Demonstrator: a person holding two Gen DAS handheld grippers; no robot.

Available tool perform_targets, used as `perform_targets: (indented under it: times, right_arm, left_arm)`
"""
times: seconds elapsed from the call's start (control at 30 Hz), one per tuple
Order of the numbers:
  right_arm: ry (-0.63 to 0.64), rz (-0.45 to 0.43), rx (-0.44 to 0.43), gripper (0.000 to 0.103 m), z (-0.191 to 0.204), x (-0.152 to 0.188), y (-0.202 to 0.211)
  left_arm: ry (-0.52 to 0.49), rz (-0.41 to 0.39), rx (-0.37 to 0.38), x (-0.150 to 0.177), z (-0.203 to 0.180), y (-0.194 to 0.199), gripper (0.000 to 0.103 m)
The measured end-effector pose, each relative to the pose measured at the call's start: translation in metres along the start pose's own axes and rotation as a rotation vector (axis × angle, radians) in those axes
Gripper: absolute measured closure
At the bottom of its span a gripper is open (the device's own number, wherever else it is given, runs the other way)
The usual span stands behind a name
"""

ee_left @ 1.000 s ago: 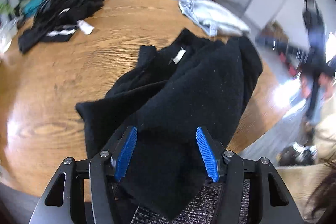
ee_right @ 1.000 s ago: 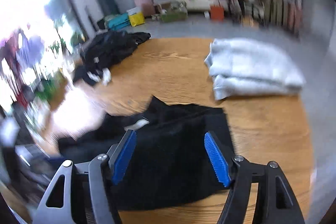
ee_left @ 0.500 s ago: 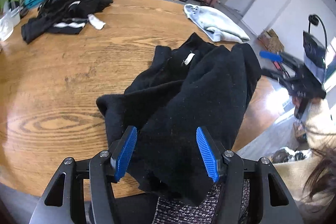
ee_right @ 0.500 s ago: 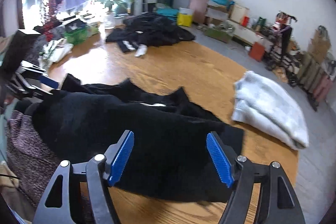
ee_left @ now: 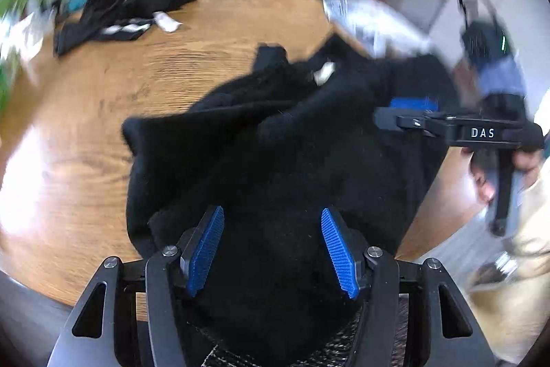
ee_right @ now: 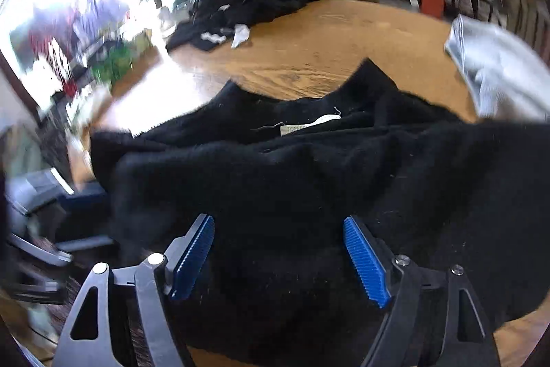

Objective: Fold clothes

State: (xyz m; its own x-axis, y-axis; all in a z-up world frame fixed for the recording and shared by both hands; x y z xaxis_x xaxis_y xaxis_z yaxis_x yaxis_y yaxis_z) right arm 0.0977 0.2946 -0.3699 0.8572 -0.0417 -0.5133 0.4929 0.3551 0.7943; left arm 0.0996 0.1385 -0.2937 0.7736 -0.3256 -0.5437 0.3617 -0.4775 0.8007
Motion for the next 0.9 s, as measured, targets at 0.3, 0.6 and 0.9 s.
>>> perform_targets:
  times: [0.3,0.6,0.9]
  right_arm:
    - [-0.276,-0.128,0.01,0.028,-0.086,-0.021,0.051]
    - [-0.289,-0.108,0.105,0.024,-0.104,-0.025,0.034]
    - [0.007,-0.088,0.164,0.025,-0.029,-0.03,0.05]
  left_arm:
    - [-0.058,-0.016,-0.068,0.001,-0.001,-0.003,0.041]
    - [0.125,-0.096,0.109,-0.002,0.008,0.01,0.041]
    - [0.128,-0.16,0.091,-0.007,0.033,0.057,0.041]
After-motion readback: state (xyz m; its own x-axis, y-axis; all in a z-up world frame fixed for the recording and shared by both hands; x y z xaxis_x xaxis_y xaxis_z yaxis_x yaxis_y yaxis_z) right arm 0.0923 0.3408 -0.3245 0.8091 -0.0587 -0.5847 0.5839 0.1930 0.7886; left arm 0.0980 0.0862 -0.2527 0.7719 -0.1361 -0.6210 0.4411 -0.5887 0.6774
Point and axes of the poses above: each gripper's, at about its wrist camera, not at the fingertips, and y roughly against the way its jaws point, z to its left, x to its underside, the point moved 10 cm from there along -y, roughly the way its jaws point, and after that the axes turned 2 degrees about -y, right-handed, at the moved point
